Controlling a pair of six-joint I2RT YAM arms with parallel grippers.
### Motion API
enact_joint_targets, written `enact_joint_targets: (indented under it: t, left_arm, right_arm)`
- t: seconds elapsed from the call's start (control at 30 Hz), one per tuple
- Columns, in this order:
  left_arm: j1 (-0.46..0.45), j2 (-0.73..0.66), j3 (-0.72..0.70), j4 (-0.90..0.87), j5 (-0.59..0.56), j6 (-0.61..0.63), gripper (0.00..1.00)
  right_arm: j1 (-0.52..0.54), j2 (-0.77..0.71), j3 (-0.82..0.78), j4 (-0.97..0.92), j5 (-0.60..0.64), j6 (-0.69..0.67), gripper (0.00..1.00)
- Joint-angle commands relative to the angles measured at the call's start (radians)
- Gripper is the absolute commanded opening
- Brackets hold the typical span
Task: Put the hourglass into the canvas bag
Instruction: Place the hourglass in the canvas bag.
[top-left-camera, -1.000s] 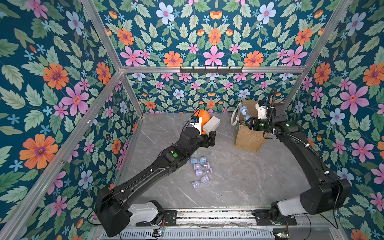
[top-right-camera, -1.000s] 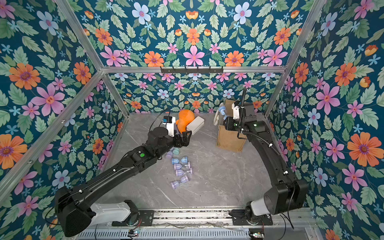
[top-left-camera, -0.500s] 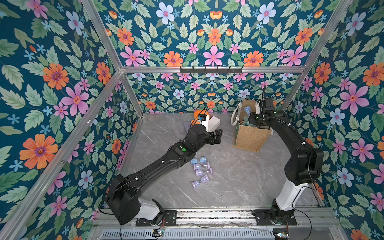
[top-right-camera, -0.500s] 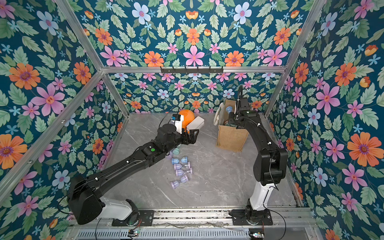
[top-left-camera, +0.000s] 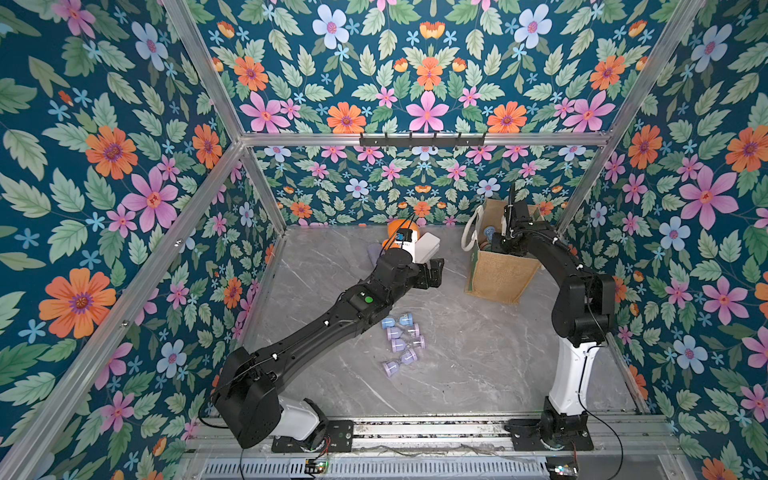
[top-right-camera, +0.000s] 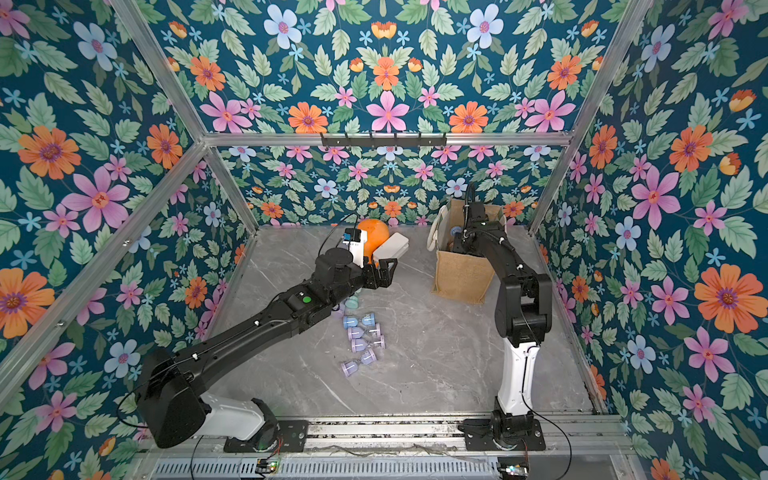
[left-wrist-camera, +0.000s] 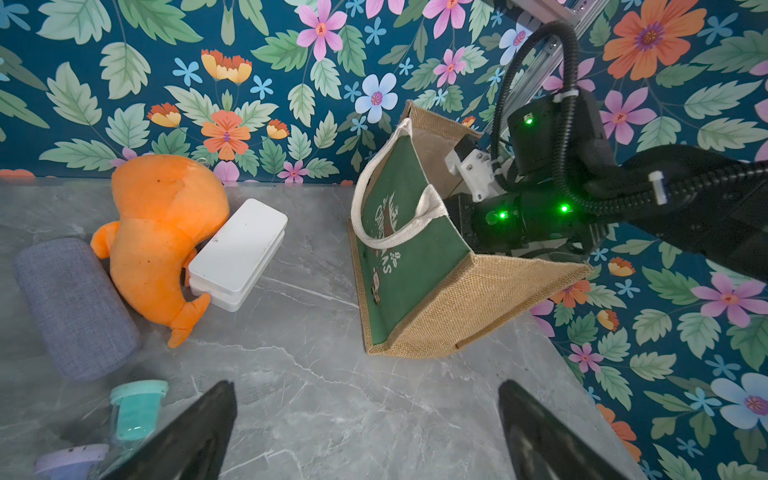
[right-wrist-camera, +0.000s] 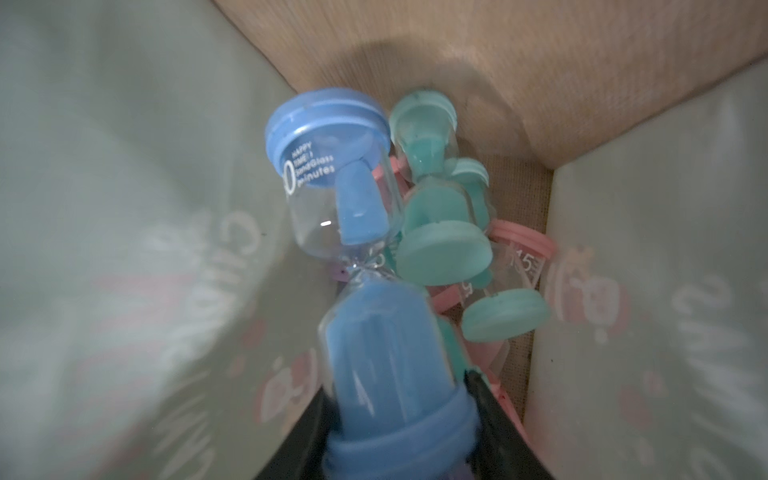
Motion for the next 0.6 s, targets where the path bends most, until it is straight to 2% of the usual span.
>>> enact_joint_targets:
  t: [0.0, 0.1, 0.4, 0.57]
  left_arm:
    - [0.003, -0.005, -0.004, 0.022, -0.008, -0.002, 1.00]
    - [0.004, -0.007, -0.005, 0.020, -0.005, -0.005, 1.00]
    - [0.006, -0.022, -0.011, 0.020, -0.007, -0.010, 1.00]
    - [0.006, -0.047, -0.027, 0.020, -0.017, -0.013, 1.00]
  right_arm:
    - [0.001, 0.017, 0.006, -0.008, 0.024, -0.019, 0.47]
    - [0.000, 0.030, 0.007, -0.009, 0.030, -0.024, 0.49]
    - [0.000, -0.027, 0.040, -0.038, 0.000, -0.019, 0.68]
    - [0.000, -0.113, 0.062, -0.055, -0.069, 0.014, 0.72]
